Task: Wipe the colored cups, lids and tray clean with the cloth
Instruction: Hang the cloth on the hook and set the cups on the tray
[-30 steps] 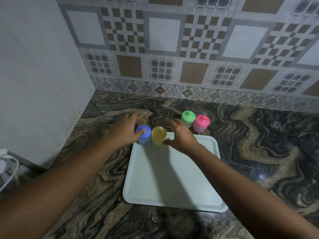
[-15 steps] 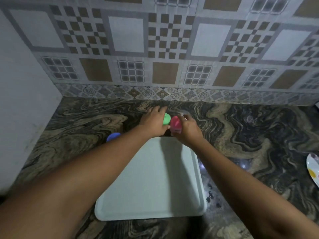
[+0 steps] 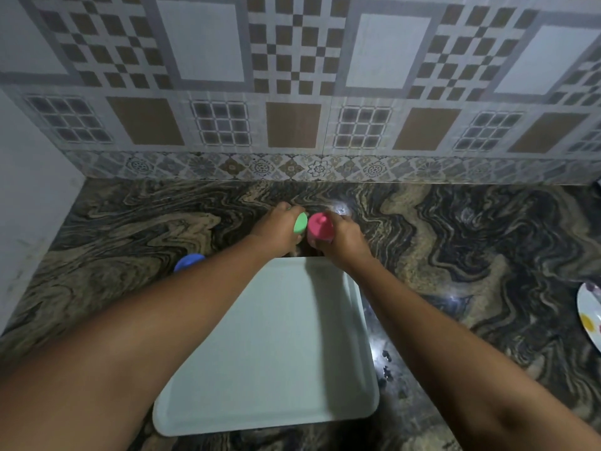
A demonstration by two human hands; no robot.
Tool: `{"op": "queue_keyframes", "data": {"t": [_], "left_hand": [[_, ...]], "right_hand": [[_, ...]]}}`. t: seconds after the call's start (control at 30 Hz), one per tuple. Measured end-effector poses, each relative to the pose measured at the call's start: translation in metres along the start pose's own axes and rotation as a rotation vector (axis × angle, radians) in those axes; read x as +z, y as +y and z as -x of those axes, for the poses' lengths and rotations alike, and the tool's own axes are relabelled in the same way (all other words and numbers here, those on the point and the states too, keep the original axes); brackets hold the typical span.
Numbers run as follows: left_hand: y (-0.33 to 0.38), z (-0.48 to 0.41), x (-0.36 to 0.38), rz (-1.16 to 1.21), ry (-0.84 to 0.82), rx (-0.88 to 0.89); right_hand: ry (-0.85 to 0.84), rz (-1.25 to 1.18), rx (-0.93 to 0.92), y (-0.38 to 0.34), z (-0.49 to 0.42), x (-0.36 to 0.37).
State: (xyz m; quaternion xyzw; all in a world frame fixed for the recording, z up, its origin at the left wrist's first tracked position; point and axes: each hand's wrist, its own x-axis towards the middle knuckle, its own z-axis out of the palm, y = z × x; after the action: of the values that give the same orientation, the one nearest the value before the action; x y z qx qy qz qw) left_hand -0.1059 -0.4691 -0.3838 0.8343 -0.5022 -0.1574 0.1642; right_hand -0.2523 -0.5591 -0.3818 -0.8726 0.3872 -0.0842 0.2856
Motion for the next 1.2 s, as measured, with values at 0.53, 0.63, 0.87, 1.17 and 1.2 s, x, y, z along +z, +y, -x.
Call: {"op": "queue_keyframes", "data": {"t": [0.53, 0.63, 0.87, 1.17, 1.2], "left_hand": [[-0.021, 0.101, -0.027, -0.284, 0.044, -0.038], [-0.021, 0.110, -0.018, -0.335, 0.032, -0.064], [-0.021, 0.116, -0.008, -0.349, 0.058, -0.097], [-0.019, 0.129, -0.020, -0.225, 0.110, -0.141], [-0.023, 0.137, -0.026, -0.166, 0.203, -0.139]], "right_hand": [[-0.035, -0.055, -0.139, -0.015, 0.063, 0.033], [-0.051, -0.064, -0.108, -0.018, 0.072, 0.042], [-0.053, -0.083, -0.091, -0.025, 0.077, 0.049], [-0.078, -0.120, -0.046, -0.010, 0.088, 0.033], [-0.042, -0.130, -0.032, -0.003, 0.095, 0.026]]}}
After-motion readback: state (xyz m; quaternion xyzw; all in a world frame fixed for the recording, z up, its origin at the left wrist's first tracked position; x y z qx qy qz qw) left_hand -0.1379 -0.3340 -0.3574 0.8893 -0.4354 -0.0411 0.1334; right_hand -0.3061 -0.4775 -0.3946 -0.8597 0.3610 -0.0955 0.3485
